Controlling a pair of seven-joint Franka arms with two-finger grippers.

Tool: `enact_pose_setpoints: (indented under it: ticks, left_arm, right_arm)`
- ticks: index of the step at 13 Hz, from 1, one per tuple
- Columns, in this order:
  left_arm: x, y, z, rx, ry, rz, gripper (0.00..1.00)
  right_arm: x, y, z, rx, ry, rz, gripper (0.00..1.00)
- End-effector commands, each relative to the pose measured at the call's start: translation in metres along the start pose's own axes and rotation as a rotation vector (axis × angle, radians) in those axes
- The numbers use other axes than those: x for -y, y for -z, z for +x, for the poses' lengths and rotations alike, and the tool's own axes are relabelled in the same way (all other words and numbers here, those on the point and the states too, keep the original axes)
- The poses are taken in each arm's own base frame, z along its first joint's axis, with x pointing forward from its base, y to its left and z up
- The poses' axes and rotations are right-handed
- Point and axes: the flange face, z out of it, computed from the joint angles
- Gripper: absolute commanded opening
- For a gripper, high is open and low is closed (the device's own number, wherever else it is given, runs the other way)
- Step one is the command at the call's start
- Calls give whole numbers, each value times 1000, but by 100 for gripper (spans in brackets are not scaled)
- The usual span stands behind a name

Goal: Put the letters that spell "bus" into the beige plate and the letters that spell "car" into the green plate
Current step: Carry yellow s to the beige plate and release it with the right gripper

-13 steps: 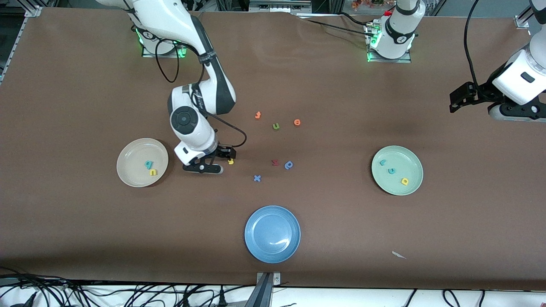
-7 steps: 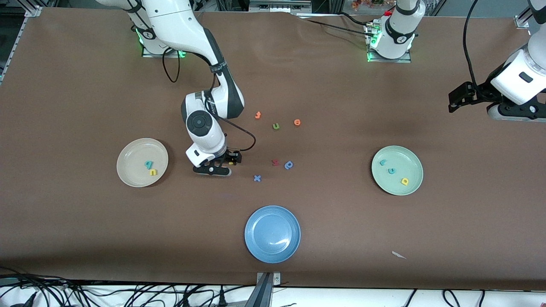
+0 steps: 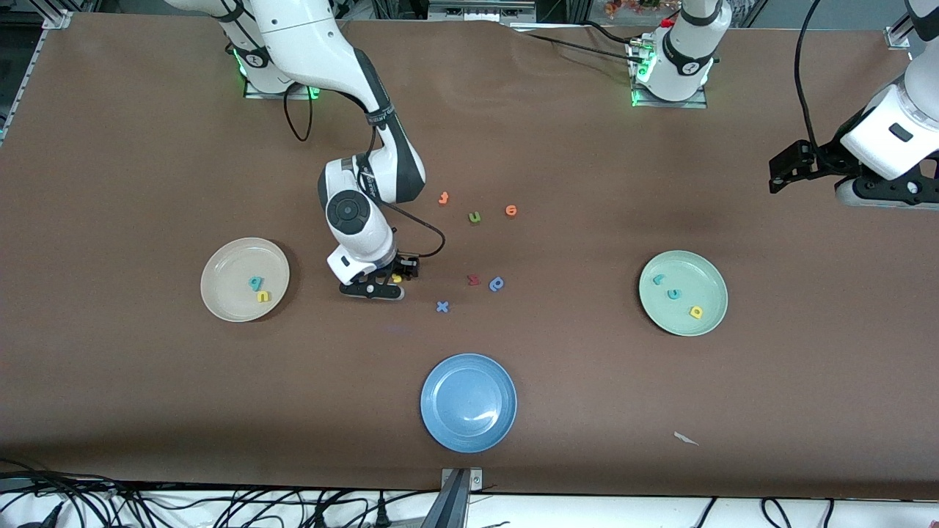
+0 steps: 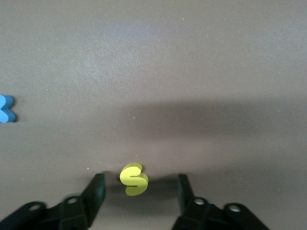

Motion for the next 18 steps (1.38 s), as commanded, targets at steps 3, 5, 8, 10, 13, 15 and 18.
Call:
enact_pose_setpoints:
  ticks: [3,5,8,10,13,15,18]
  left_arm:
    - [-7,8,-2,-8,-11,-28,100]
    - [-8,8,-2,-9,-12,-28,100]
    - [-8,8,-2,-10,-12,-28,100]
    - [-8,7,-2,-6,-12,-28,100]
    - [-15,4,0,0,-23,-28,100]
    - [-19,3,1,0,-32,-28,100]
    - [-19,0,3,3,-31,-28,100]
  right_arm:
    - [9,-1,12,-4,-5,26,53]
    - [10,-2,11,1,-7,27,52]
    - [12,-7,8,8,-7,29,43]
    - [12,-8,8,8,-7,27,32]
    - [11,-13,6,15,-8,20,16]
    - [11,-13,6,15,-6,22,13]
    - [4,28,31,94,22,0,9]
